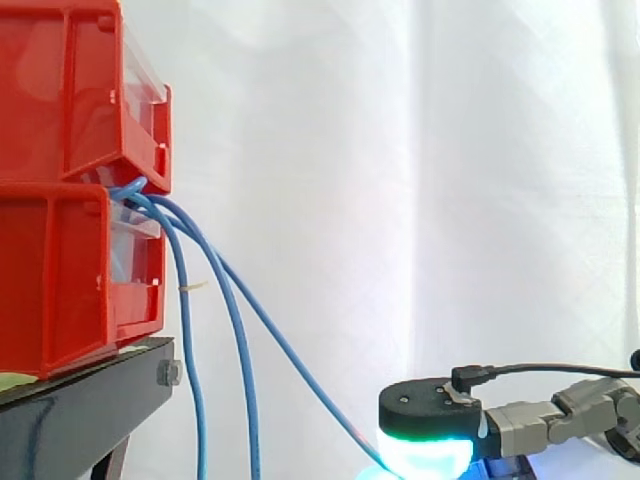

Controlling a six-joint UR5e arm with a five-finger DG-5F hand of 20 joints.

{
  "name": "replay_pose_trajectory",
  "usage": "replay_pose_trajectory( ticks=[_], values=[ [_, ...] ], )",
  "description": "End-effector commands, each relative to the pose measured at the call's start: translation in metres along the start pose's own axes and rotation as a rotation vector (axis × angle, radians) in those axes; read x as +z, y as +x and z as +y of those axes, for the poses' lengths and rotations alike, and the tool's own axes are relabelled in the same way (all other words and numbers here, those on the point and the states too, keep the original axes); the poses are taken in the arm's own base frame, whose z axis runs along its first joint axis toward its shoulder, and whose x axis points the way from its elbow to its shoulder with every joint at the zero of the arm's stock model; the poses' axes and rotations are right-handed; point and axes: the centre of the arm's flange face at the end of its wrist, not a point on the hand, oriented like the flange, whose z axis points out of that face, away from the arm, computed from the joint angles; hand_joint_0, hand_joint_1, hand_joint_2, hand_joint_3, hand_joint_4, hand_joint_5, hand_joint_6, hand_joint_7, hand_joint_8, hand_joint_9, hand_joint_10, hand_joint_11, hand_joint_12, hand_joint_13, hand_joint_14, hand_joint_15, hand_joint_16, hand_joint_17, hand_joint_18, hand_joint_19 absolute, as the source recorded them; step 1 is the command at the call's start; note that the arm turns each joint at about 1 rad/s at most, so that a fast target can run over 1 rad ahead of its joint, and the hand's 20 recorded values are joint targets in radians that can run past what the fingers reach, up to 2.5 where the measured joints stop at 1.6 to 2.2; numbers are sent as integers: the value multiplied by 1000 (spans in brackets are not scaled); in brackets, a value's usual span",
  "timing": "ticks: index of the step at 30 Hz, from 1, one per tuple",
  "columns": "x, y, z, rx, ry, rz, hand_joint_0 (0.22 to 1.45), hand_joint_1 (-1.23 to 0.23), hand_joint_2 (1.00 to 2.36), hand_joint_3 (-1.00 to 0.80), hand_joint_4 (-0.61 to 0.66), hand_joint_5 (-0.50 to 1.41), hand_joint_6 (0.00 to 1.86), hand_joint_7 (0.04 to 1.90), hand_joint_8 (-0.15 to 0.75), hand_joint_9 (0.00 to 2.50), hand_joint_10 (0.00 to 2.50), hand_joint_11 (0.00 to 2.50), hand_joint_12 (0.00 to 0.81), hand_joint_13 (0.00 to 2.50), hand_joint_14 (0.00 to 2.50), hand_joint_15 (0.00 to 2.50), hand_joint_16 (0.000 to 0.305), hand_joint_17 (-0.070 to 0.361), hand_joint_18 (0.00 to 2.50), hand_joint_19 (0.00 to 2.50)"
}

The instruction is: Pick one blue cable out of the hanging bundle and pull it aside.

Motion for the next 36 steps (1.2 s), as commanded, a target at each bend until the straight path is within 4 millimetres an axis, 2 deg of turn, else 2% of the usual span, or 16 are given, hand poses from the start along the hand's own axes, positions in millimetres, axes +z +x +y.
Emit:
replay_pose_trajectory(
  ticks=[1,10,15,23,25,27,30,31,36],
  values=[
    [0,0,0,0,0,0,465,-701,1557,-140,-212,-25,874,1010,258,1097,12,444,392,915,18,524,65,147,635,344],
    [1,0,0,2,-6,2,461,-697,1573,-141,-215,-24,873,1020,257,1091,12,439,394,926,16,526,66,148,644,350],
    [2,1,1,6,-17,5,444,-685,1655,-142,-227,-21,872,1037,262,1104,14,451,394,938,19,543,67,151,653,346],
    [5,3,3,18,-47,15,442,-714,1673,-125,-231,-21,879,1058,276,1088,14,443,394,944,17,555,67,150,655,340],
    [6,4,4,23,-57,19,449,-717,1740,-119,-244,-30,895,1023,275,1076,12,461,389,940,17,565,66,148,645,353],
    [6,4,3,24,-62,20,459,-719,1744,-110,-251,-34,902,1029,265,1080,15,478,381,943,18,589,65,145,638,360],
    [5,-2,-12,19,-48,16,459,-716,1750,-111,-256,-34,903,1027,258,1105,13,487,381,960,18,614,64,144,639,359],
    [4,-8,-28,13,-33,11,462,-720,1742,-107,-259,-34,903,1032,260,1107,14,497,380,960,20,616,64,143,638,362],
    [8,-9,-37,33,-83,27,471,-732,1734,-102,-273,-35,906,1049,242,1121,14,523,378,962,20,625,62,141,636,372]
  ],
)
